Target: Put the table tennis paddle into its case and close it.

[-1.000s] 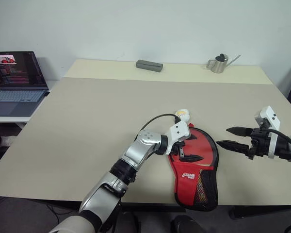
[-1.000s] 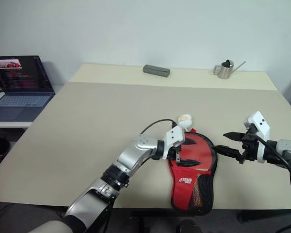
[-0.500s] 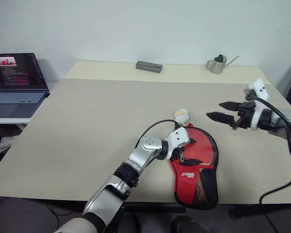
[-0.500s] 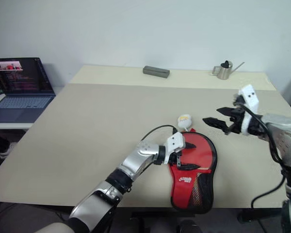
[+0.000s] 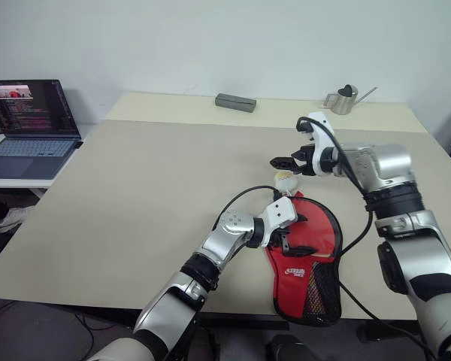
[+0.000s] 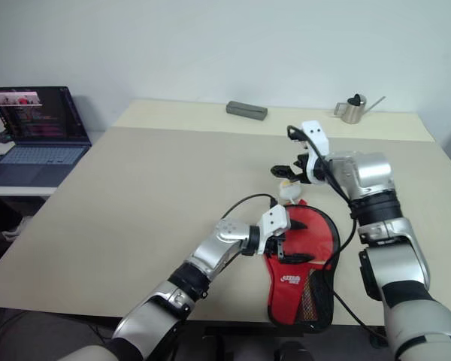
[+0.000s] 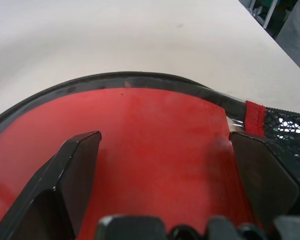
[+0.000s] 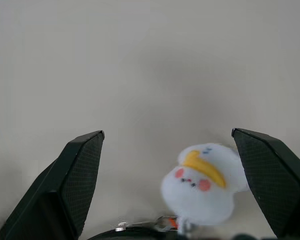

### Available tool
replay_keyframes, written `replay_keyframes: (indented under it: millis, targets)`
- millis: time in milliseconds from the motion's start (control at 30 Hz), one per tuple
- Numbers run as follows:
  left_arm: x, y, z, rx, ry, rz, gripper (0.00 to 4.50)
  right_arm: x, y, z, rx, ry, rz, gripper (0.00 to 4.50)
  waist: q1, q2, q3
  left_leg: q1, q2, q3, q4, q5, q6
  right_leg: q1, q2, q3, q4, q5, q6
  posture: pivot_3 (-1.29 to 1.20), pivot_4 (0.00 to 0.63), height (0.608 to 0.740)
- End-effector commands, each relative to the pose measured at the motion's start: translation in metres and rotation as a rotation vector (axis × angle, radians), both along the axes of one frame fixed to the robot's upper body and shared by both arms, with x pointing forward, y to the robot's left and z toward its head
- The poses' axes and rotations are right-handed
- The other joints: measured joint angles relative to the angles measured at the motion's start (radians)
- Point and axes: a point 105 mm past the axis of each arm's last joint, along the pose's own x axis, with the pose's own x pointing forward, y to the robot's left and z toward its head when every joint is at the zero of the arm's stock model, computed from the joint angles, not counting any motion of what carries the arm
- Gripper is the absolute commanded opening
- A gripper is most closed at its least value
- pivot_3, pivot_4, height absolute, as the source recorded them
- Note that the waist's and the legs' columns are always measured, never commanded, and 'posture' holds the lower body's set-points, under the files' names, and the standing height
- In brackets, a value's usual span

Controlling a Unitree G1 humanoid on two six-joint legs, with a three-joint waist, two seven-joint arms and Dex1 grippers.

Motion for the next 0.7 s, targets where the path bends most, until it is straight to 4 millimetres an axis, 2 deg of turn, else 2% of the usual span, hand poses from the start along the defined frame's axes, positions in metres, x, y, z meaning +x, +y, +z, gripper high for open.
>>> replay_keyframes:
  millis: [33, 200, 467, 667, 700]
  targets:
    - [-0.005, 0.006, -0.024, 0.068, 0.059, 0.018, 4.47, 0.014, -0.006, 0.011, -0.052, -0.078, -0.034, 4.50, -0.001, 0.000, 0.000, 0.000, 0.000, 0.000, 0.000, 0.000, 0.000, 0.000, 0.000, 0.000, 0.000, 0.000, 0.000, 0.00, 0.150, 0.740]
    - [-0.006, 0.006, -0.025, 0.072, 0.059, 0.015, 4.47, 0.022, -0.006, -0.002, -0.086, -0.069, -0.051, 4.50, -0.004, 0.001, -0.001, 0.000, 0.000, 0.000, 0.000, 0.000, 0.000, 0.000, 0.000, 0.000, 0.000, 0.000, 0.000, 0.00, 0.150, 0.740]
    - [-0.008, 0.006, -0.027, 0.079, 0.062, 0.008, 4.47, 0.021, 0.011, -0.016, -0.046, 0.004, -0.022, 4.50, -0.004, 0.001, -0.001, 0.000, 0.000, 0.000, -0.001, 0.000, 0.000, 0.000, 0.000, 0.000, 0.001, 0.000, 0.000, 0.00, 0.150, 0.740]
    - [-0.009, 0.006, -0.028, 0.082, 0.063, 0.009, 4.47, 0.022, 0.010, -0.027, -0.093, -0.004, -0.036, 4.50, -0.004, 0.001, -0.001, 0.000, 0.000, 0.000, -0.001, 0.000, 0.000, 0.000, 0.000, 0.000, 0.000, 0.000, 0.000, 0.00, 0.150, 0.740]
    - [-0.009, 0.006, -0.028, 0.082, 0.064, 0.008, 4.49, 0.023, 0.010, -0.027, -0.097, -0.007, -0.035, 4.32, -0.004, 0.001, -0.001, 0.000, 0.000, 0.000, -0.001, 0.000, 0.000, 0.000, 0.000, 0.000, 0.000, 0.000, 0.000, 0.00, 0.150, 0.740]
